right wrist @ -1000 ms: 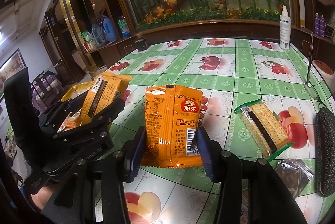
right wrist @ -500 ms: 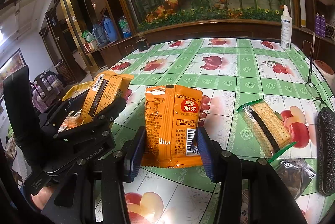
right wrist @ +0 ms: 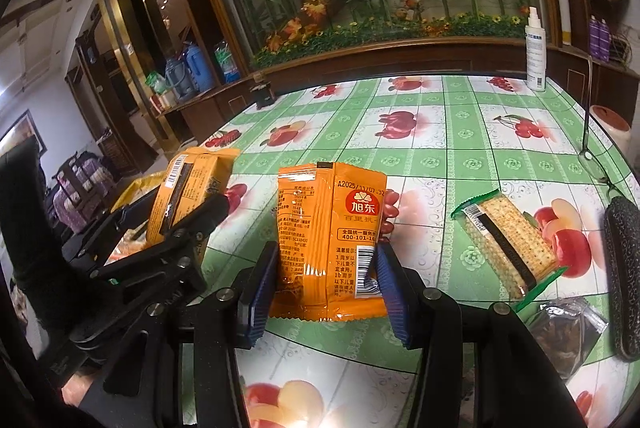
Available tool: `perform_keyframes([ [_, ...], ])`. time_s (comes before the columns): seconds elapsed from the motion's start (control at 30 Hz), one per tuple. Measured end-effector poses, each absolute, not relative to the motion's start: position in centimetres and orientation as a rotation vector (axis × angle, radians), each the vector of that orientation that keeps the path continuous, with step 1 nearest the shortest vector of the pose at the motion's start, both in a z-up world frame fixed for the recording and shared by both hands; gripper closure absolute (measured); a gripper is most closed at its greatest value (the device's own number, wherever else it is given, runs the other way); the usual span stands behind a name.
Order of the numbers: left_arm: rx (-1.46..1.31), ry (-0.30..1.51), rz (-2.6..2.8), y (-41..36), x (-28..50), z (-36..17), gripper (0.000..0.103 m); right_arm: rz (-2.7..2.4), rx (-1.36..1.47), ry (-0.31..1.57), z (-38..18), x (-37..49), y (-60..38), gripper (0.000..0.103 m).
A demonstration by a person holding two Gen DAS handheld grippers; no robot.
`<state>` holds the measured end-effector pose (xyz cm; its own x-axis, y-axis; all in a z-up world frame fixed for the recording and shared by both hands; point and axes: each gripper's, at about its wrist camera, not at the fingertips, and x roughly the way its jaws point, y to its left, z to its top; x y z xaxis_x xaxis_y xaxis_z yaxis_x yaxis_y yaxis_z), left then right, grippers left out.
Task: Organize snacks
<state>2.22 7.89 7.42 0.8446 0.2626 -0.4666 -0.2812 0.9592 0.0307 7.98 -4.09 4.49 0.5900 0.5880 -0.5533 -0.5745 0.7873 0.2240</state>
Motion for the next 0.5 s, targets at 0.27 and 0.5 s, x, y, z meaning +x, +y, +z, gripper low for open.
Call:
perform_keyframes([
  [0.27,-0.147,0.499,0.338,12.4,-0.6,8.9,0.034,0.746,-0.001,0.658,4.5,6.0,-0.4,0.054],
  [0.5,-0.220,0.521,0.452,18.9,-4.5,8.7,0.033,0.877,-0.071,0.655,4.1,2.4,4.8,0.054],
])
